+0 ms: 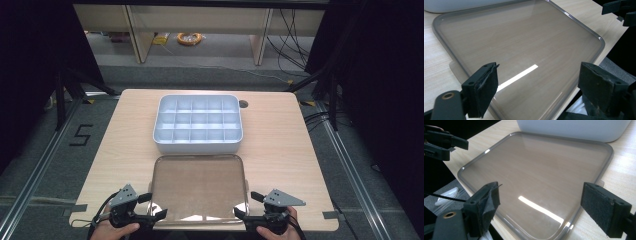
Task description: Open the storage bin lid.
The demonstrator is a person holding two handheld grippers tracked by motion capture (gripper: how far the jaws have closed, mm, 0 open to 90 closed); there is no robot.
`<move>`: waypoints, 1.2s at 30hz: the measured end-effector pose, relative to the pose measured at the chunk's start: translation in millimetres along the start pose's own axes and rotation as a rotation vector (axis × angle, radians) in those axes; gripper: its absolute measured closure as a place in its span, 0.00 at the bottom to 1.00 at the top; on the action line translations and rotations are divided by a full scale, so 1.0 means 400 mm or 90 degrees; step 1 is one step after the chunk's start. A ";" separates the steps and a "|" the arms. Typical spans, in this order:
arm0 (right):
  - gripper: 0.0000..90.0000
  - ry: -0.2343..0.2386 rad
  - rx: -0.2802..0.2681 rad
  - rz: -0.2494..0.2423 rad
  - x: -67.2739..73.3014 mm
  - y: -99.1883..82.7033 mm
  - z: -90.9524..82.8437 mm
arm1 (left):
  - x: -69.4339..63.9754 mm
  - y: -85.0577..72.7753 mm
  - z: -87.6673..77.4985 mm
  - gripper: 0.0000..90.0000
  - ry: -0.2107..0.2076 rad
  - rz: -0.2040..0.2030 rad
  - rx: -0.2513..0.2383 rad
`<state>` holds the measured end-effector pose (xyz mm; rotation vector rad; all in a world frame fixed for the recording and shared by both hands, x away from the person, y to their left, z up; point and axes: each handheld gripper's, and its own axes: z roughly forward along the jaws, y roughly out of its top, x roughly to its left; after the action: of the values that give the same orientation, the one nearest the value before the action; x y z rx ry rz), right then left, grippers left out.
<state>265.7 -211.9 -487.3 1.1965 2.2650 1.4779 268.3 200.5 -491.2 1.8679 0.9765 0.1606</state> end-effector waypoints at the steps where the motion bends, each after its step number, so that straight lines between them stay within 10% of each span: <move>1: 0.18 -0.006 0.005 0.007 0.004 -0.002 -0.002 | -0.004 -0.002 -0.002 0.18 0.001 0.000 0.002; 36: 0.20 -0.018 0.058 -0.008 0.008 -0.032 -0.021 | -0.018 -0.020 -0.007 0.18 -0.004 0.019 0.027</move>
<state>252.2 -217.8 -493.1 1.2174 2.3393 1.3584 257.5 199.1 -493.9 1.9211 0.9554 0.1531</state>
